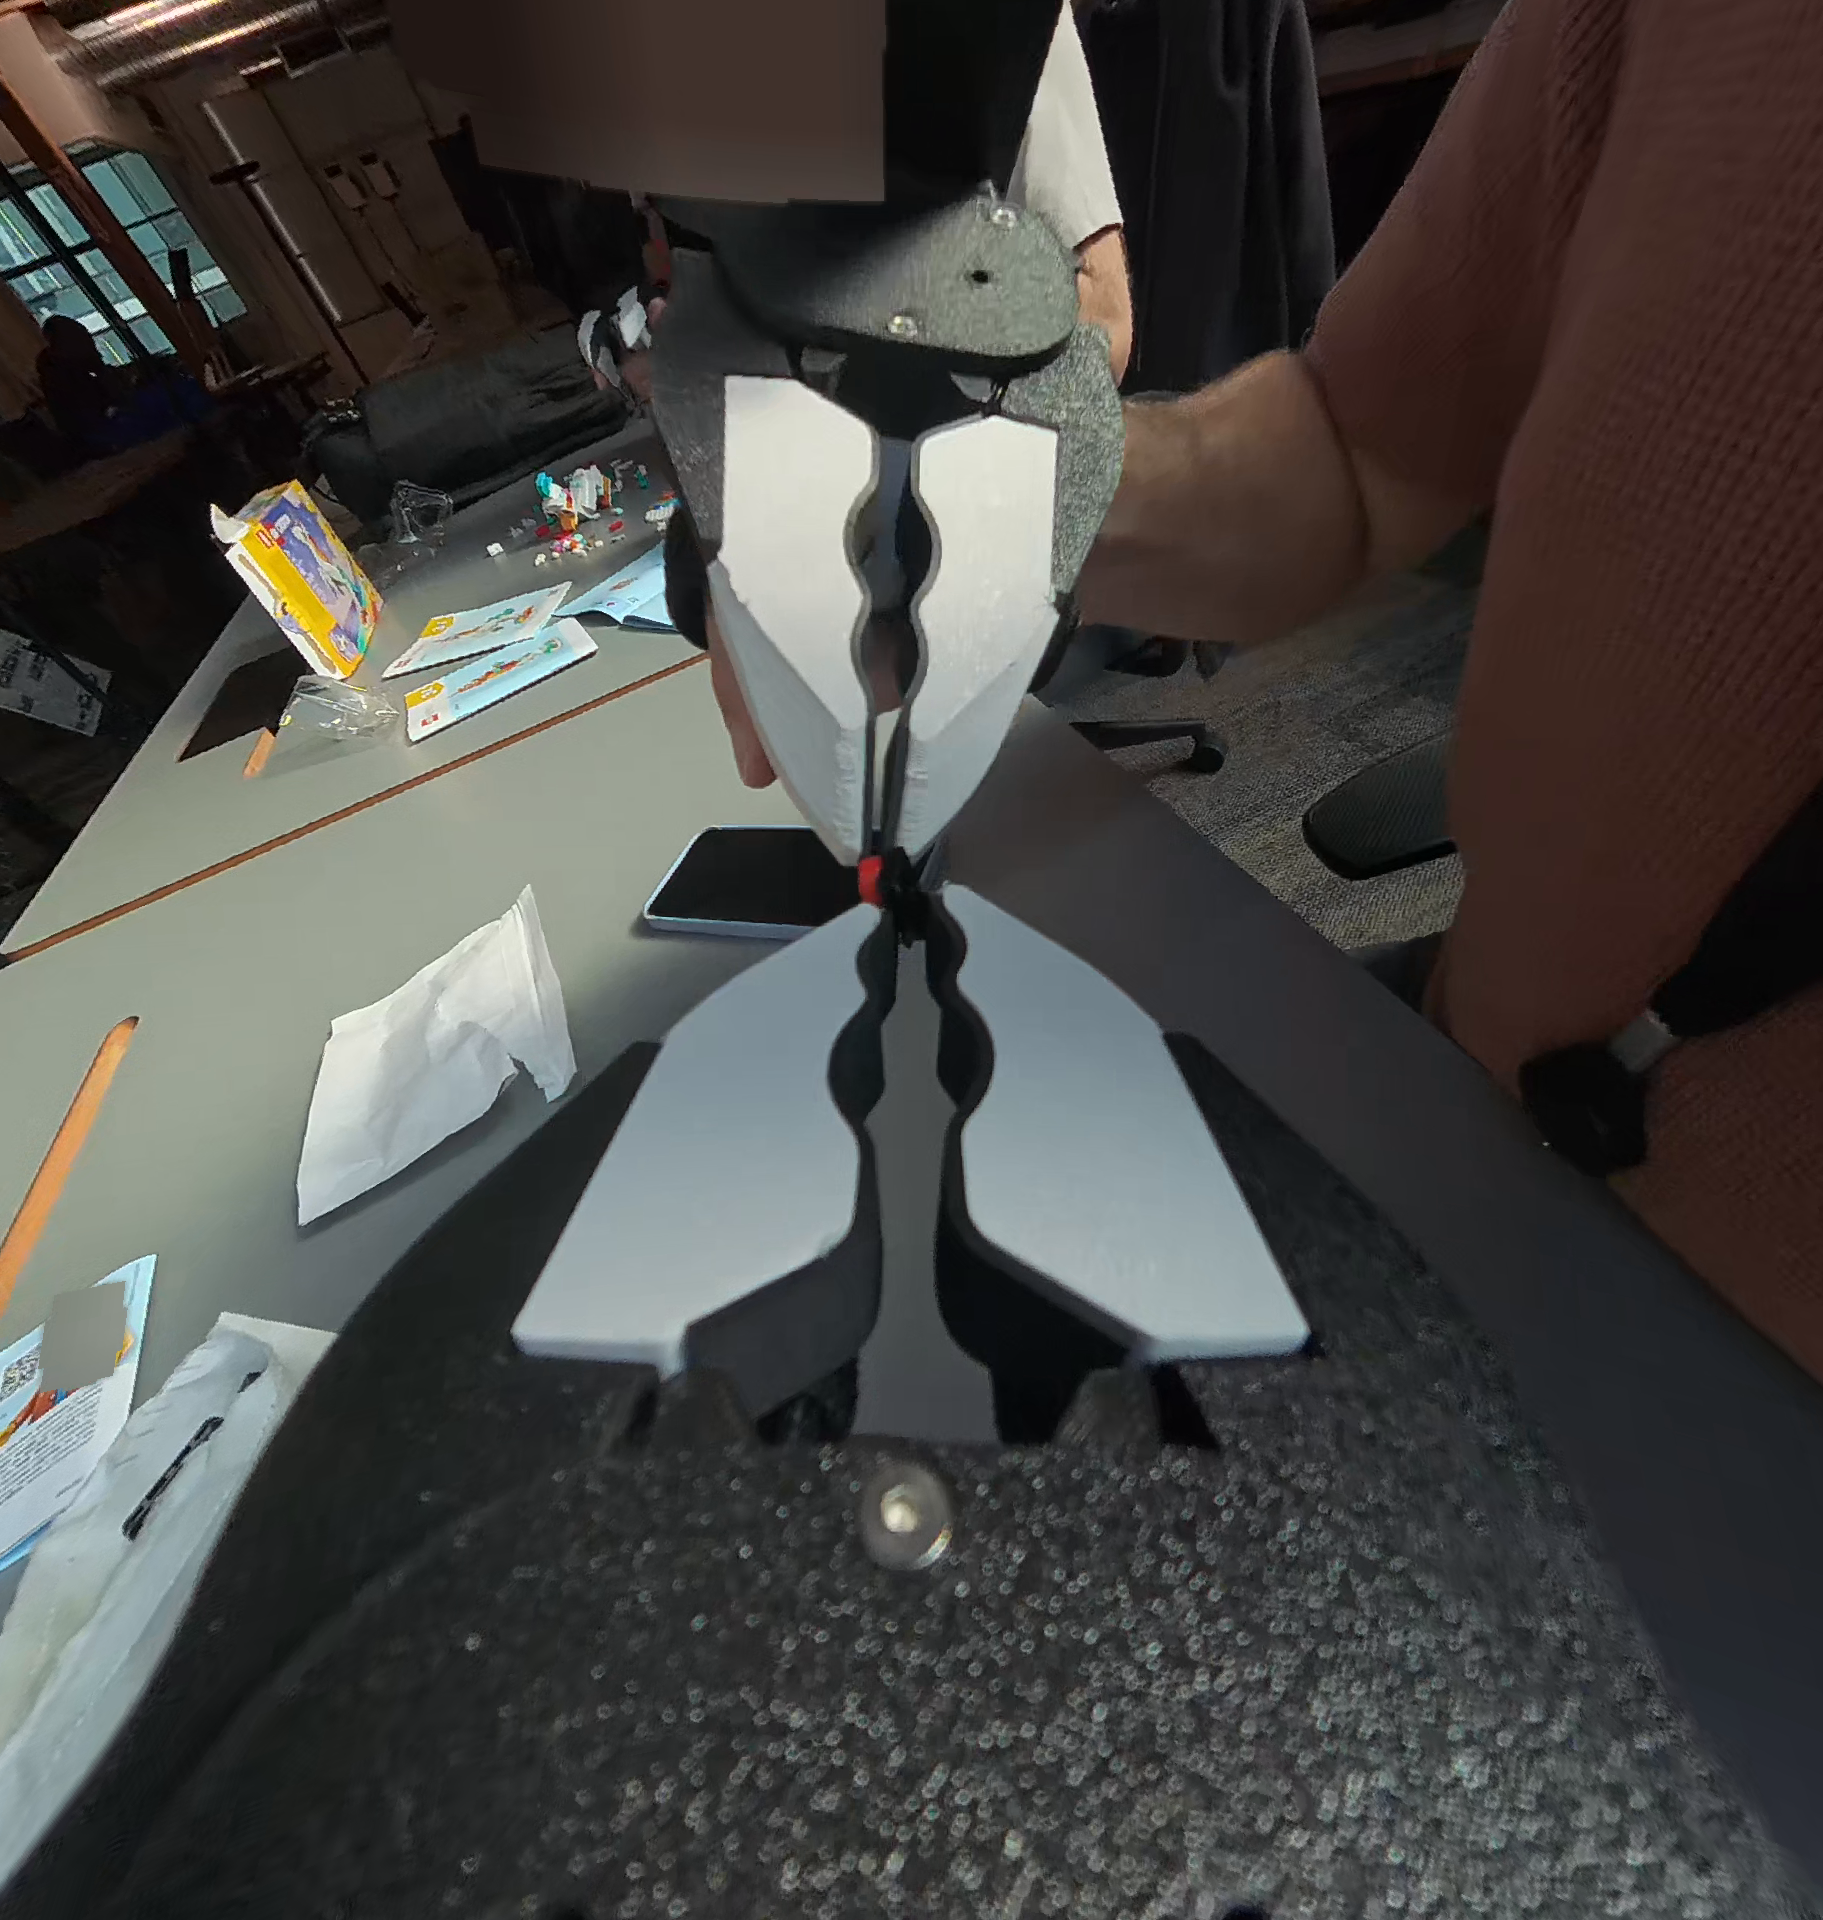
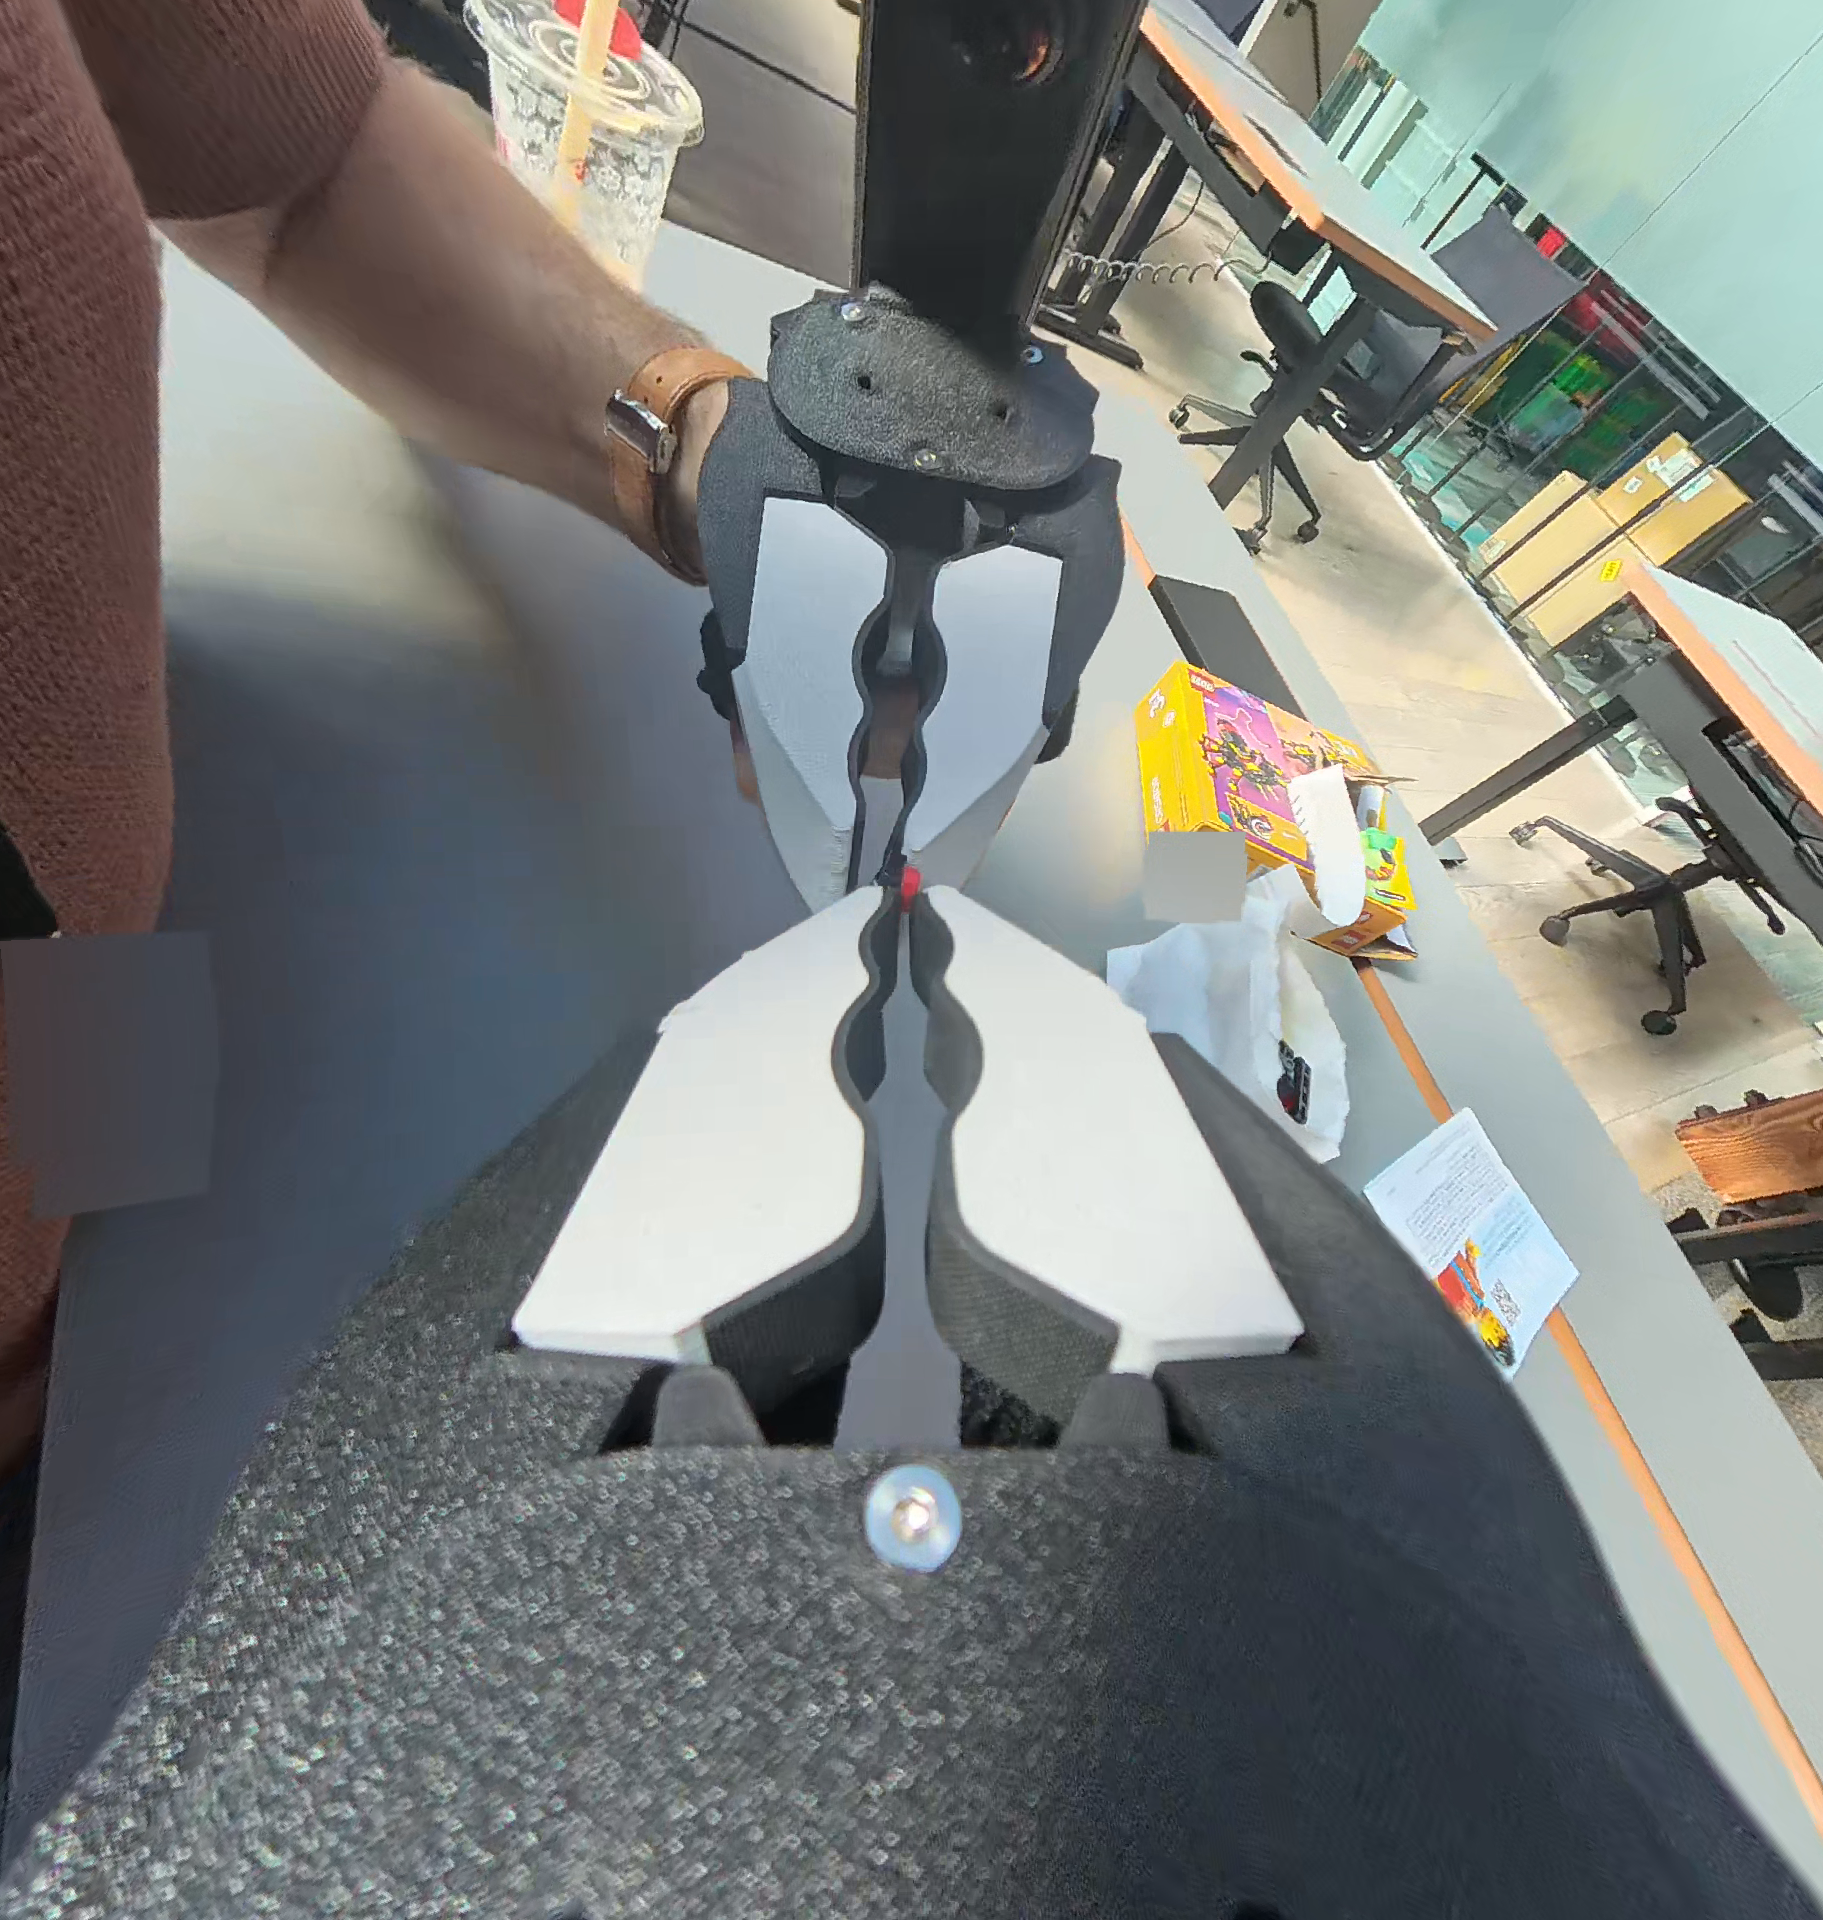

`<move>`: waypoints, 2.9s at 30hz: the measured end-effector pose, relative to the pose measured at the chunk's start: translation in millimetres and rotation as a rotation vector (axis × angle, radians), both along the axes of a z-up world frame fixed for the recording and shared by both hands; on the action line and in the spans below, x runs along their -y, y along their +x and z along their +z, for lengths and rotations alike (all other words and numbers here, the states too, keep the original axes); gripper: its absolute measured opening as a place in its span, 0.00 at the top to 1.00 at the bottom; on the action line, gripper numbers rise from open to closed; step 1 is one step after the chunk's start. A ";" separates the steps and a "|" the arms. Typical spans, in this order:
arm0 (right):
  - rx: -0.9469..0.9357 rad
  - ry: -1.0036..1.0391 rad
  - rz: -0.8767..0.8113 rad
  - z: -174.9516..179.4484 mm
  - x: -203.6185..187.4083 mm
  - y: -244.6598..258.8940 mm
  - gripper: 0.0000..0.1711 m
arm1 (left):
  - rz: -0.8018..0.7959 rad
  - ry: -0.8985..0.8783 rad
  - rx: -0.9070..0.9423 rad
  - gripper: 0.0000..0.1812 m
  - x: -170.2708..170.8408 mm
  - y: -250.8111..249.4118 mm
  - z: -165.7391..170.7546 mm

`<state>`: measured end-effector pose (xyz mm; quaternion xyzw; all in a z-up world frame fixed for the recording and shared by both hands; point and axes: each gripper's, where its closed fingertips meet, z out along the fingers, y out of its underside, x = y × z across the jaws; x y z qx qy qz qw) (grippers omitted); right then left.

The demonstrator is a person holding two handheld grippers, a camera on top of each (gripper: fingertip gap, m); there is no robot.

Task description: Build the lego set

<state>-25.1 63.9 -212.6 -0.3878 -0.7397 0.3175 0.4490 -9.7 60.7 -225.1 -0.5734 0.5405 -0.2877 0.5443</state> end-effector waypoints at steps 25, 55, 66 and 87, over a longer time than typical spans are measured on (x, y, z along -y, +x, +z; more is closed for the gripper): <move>-0.201 -0.424 -0.031 -4.0 -22.5 1.2 0.95 | 0.231 0.277 0.053 0.97 -24.7 -12.4 -11.0; -0.408 -0.038 -0.146 66.3 -9.5 -2.0 0.99 | -0.064 0.147 0.647 0.97 -1.1 -10.8 85.7; -0.411 -0.136 -0.041 77.3 -1.7 -6.7 0.98 | -0.100 0.125 0.621 0.97 1.6 -7.2 84.3; -0.341 -0.188 -0.222 30.7 -34.1 68.4 0.91 | 0.106 0.544 -0.011 0.97 -59.4 45.8 46.5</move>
